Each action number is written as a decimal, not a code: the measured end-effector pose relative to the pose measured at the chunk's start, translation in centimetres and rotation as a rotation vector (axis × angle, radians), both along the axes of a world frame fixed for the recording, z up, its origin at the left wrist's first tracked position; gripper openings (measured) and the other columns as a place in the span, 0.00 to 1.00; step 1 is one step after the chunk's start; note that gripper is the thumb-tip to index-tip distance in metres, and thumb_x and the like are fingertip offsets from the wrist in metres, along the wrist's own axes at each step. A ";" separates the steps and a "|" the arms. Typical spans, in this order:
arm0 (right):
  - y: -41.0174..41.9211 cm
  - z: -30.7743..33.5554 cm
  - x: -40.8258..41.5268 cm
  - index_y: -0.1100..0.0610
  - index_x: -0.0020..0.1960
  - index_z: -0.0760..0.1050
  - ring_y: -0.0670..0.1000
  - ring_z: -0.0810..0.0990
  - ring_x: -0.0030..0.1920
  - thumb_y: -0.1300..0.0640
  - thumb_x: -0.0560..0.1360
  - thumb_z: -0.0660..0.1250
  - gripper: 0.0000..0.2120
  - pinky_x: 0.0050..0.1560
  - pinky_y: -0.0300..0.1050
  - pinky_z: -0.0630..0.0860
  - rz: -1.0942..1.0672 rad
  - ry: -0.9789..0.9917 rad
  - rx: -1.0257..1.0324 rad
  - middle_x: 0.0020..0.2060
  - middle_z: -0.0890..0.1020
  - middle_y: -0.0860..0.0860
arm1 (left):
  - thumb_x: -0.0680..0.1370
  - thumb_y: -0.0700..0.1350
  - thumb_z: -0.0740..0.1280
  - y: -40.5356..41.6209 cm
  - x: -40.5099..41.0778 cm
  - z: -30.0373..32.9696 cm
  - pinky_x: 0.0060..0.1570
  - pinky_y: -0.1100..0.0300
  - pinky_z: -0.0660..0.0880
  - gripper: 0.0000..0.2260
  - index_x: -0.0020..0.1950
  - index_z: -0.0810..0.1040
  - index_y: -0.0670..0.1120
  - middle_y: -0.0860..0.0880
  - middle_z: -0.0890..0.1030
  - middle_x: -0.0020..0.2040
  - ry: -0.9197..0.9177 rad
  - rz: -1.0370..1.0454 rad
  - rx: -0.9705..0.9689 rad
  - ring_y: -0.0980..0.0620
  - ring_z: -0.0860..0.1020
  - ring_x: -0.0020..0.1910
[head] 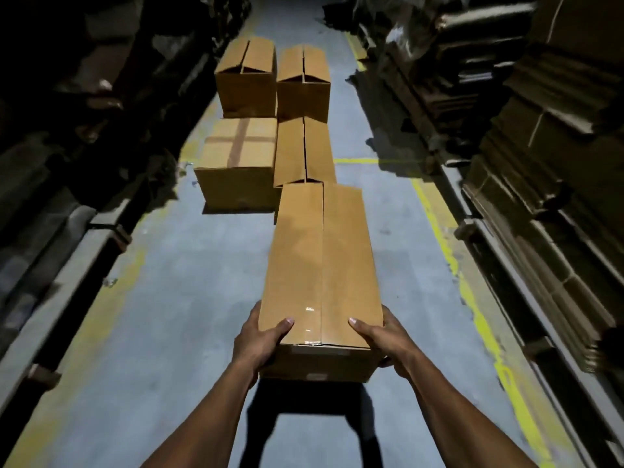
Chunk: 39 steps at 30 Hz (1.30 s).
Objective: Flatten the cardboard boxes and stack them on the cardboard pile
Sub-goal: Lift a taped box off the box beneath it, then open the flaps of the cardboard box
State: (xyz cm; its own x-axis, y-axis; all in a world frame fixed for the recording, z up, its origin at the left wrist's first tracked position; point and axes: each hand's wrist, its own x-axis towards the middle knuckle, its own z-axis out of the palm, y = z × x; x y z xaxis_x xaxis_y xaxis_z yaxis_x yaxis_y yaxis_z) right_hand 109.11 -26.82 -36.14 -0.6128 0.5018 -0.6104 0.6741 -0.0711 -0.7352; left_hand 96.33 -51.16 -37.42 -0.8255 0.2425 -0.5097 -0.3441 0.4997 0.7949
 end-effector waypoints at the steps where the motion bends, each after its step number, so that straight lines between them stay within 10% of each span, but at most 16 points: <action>1: -0.1 -2.4 0.2 0.39 0.72 0.66 0.55 0.78 0.60 0.36 0.70 0.78 0.36 0.55 0.61 0.79 0.000 0.003 0.008 0.63 0.79 0.46 | 0.62 0.76 0.74 -0.1 0.0 -2.6 0.63 0.40 0.79 0.46 0.77 0.66 0.66 0.55 0.80 0.67 0.005 -0.009 -0.014 0.43 0.78 0.64; 8: -0.6 -14.8 0.3 0.42 0.75 0.64 0.53 0.80 0.58 0.41 0.71 0.79 0.38 0.57 0.55 0.81 0.050 0.020 0.098 0.61 0.80 0.47 | 0.70 0.69 0.75 -1.2 1.2 -15.5 0.68 0.47 0.75 0.42 0.79 0.62 0.62 0.54 0.79 0.68 0.065 -0.044 -0.043 0.44 0.78 0.65; 15: 2.7 -12.6 -5.9 0.51 0.79 0.51 0.60 0.79 0.62 0.43 0.69 0.81 0.52 0.54 0.62 0.81 0.364 -0.186 0.241 0.66 0.76 0.56 | 0.69 0.66 0.78 -0.3 -3.4 -16.0 0.63 0.44 0.78 0.45 0.79 0.59 0.60 0.51 0.77 0.68 0.044 -0.167 0.010 0.44 0.78 0.63; 18: 1.3 -11.1 -7.8 0.47 0.82 0.29 0.69 0.64 0.77 0.39 0.65 0.83 0.71 0.66 0.65 0.74 0.471 -0.201 0.383 0.81 0.56 0.62 | 0.63 0.72 0.79 0.2 -4.5 -15.2 0.67 0.44 0.74 0.57 0.81 0.48 0.59 0.48 0.68 0.77 0.159 -0.349 -0.105 0.41 0.72 0.72; 22: -0.4 -10.2 -8.2 0.43 0.80 0.24 0.68 0.42 0.82 0.29 0.57 0.81 0.77 0.75 0.68 0.62 0.698 -0.328 0.437 0.78 0.23 0.56 | 0.54 0.80 0.74 0.8 -3.3 -14.4 0.78 0.37 0.60 0.72 0.81 0.29 0.62 0.47 0.33 0.84 0.371 -0.597 -0.379 0.35 0.48 0.83; 26: -1.1 -10.0 -9.0 0.41 0.78 0.22 0.68 0.35 0.81 0.21 0.44 0.78 0.84 0.79 0.68 0.56 0.825 -0.368 0.502 0.73 0.17 0.55 | 0.65 0.72 0.77 1.4 -3.0 -14.3 0.74 0.33 0.66 0.62 0.83 0.35 0.61 0.49 0.40 0.85 0.605 -0.632 -0.454 0.35 0.50 0.83; 33: -1.7 -8.4 -9.7 0.42 0.82 0.47 0.69 0.60 0.78 0.50 0.72 0.76 0.49 0.71 0.61 0.72 0.802 -0.169 0.661 0.83 0.40 0.56 | 0.78 0.53 0.68 -0.2 -2.3 -14.1 0.61 0.48 0.78 0.32 0.80 0.61 0.58 0.50 0.72 0.74 0.759 -0.293 -0.109 0.45 0.77 0.65; 36: -0.2 -5.5 -8.9 0.53 0.74 0.66 0.59 0.75 0.63 0.60 0.75 0.71 0.29 0.46 0.46 0.79 0.739 -0.147 0.734 0.70 0.69 0.53 | 0.78 0.59 0.73 -2.2 -3.5 -13.8 0.53 0.55 0.80 0.27 0.73 0.74 0.50 0.48 0.82 0.62 0.445 0.248 0.205 0.48 0.81 0.56; 39: 1.6 -3.1 -8.6 0.58 0.60 0.73 0.65 0.72 0.68 0.63 0.77 0.67 0.12 0.60 0.57 0.77 0.635 -0.390 1.049 0.71 0.71 0.60 | 0.68 0.61 0.81 -4.5 -6.0 -15.0 0.51 0.45 0.84 0.35 0.70 0.76 0.49 0.46 0.84 0.61 0.026 0.476 0.455 0.43 0.84 0.55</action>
